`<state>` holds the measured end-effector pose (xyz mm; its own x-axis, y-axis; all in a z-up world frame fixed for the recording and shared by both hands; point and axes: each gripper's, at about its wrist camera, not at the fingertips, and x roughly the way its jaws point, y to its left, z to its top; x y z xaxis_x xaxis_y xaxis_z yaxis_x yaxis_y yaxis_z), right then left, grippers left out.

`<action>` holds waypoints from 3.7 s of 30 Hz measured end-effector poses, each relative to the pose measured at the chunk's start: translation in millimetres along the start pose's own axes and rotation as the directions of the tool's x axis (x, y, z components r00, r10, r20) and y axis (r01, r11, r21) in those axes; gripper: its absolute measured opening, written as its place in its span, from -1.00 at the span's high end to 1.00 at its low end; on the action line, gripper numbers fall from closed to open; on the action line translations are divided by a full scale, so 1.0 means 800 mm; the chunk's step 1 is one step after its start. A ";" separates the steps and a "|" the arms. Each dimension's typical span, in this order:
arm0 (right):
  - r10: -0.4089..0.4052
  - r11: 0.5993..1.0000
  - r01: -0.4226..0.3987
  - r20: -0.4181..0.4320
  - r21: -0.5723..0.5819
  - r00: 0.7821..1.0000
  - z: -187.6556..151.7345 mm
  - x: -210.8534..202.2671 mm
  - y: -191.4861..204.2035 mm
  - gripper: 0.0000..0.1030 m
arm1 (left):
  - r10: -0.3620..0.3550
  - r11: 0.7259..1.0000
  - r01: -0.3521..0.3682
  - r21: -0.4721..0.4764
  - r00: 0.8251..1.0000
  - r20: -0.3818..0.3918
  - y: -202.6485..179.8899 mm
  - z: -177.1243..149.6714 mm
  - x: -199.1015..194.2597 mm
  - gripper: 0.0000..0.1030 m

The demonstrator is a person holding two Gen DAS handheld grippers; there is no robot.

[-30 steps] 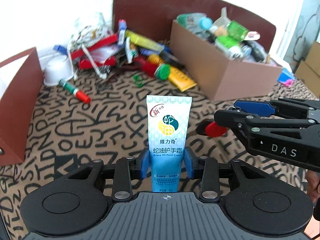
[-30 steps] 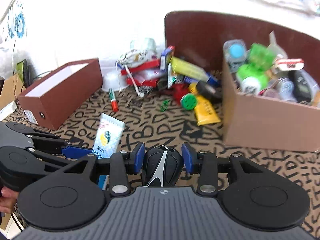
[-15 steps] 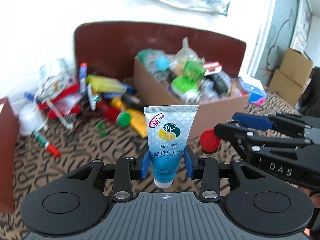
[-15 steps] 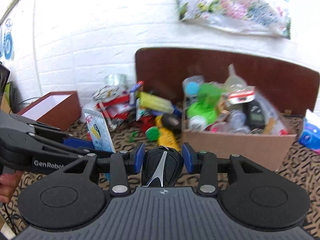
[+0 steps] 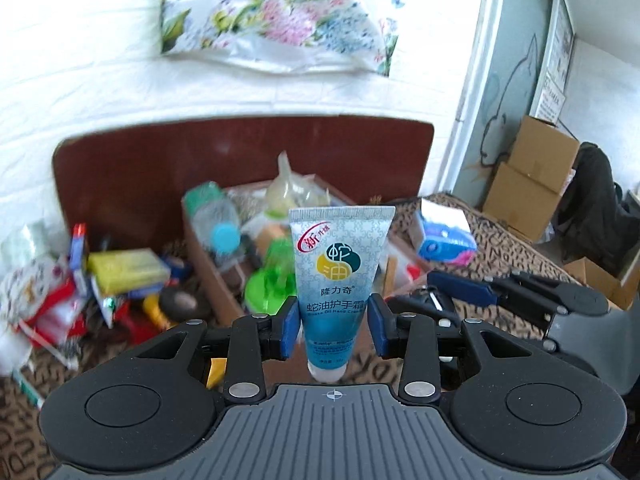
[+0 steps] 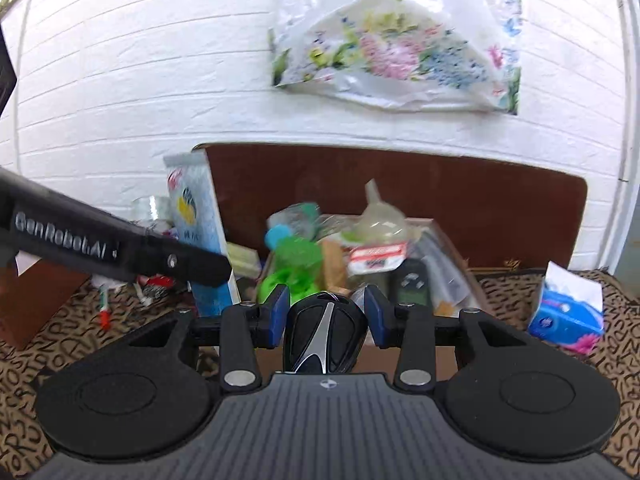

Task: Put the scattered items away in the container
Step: 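Carry the tube and key fob over the cardboard box with both tools, then open the left tool to drop the tube while the right drops the key fob, then lower the left tool onto the green marker and close on it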

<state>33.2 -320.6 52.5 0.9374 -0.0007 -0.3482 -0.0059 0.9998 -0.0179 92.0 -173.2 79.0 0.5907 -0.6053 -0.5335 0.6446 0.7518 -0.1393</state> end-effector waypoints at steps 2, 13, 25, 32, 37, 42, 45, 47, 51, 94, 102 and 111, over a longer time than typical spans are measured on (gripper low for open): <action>-0.007 1.000 0.007 0.011 0.002 1.000 0.009 0.007 -0.009 0.12 | 0.000 1.000 0.000 -0.001 1.000 0.004 -0.001 0.018 0.008 0.29; 0.001 1.000 -0.002 0.041 0.024 0.999 0.045 0.066 -0.040 0.12 | 0.044 0.999 -0.045 -0.021 0.999 -0.001 0.013 0.100 0.071 0.29; -0.024 0.999 0.026 -0.097 0.024 0.995 0.006 0.148 -0.049 0.11 | 0.108 0.991 -0.111 -0.074 0.993 -0.042 0.055 0.129 0.168 0.27; -0.044 0.999 0.041 -0.121 -0.026 0.992 -0.003 0.165 -0.047 0.12 | 0.141 0.983 -0.152 -0.101 0.984 -0.113 0.077 0.122 0.219 0.27; -0.015 1.000 0.015 -0.127 -0.002 0.992 -0.013 0.174 -0.050 0.03 | 0.149 0.983 -0.161 -0.091 0.980 -0.131 0.082 0.112 0.234 0.07; -0.042 0.999 0.039 -0.121 -0.027 0.992 -0.016 0.173 -0.045 -0.36 | 0.152 0.983 -0.161 -0.083 0.983 -0.104 0.080 0.113 0.232 -0.41; -0.046 0.999 0.044 -0.109 -0.018 0.993 -0.018 0.164 -0.048 -0.70 | 0.166 0.984 -0.169 -0.061 0.985 -0.049 0.075 0.114 0.216 -0.77; -0.054 0.998 0.052 -0.104 -0.024 0.993 -0.021 0.157 -0.047 -0.87 | 0.158 0.986 -0.159 -0.054 0.987 -0.025 0.071 0.115 0.206 -0.86; -0.079 0.996 0.075 -0.111 -0.041 0.991 -0.025 0.150 -0.044 -0.99 | 0.120 0.991 -0.121 -0.062 0.993 -0.011 0.066 0.105 0.182 -1.00; 0.231 0.952 -0.270 -0.239 -0.147 0.943 -0.080 0.121 0.204 -0.96 | 0.284 0.872 -0.283 -0.399 0.957 -0.056 0.247 -0.224 -0.046 -0.93; 0.299 0.923 -0.354 -0.294 -0.153 0.908 -0.090 0.170 0.249 -0.78 | 0.320 0.839 -0.336 -0.428 0.941 -0.113 0.306 -0.224 -0.024 -0.68; 0.380 0.885 -0.447 -0.355 -0.128 0.854 -0.095 0.228 0.294 -0.30 | 0.343 0.795 -0.387 -0.467 0.922 -0.180 0.374 -0.212 0.014 -0.27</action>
<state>176.6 -87.2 -86.1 0.6750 0.3729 -0.6366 -0.4688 0.8830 0.0201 209.0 89.5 -110.3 0.6779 -0.2533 -0.6901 0.0568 0.9540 -0.2943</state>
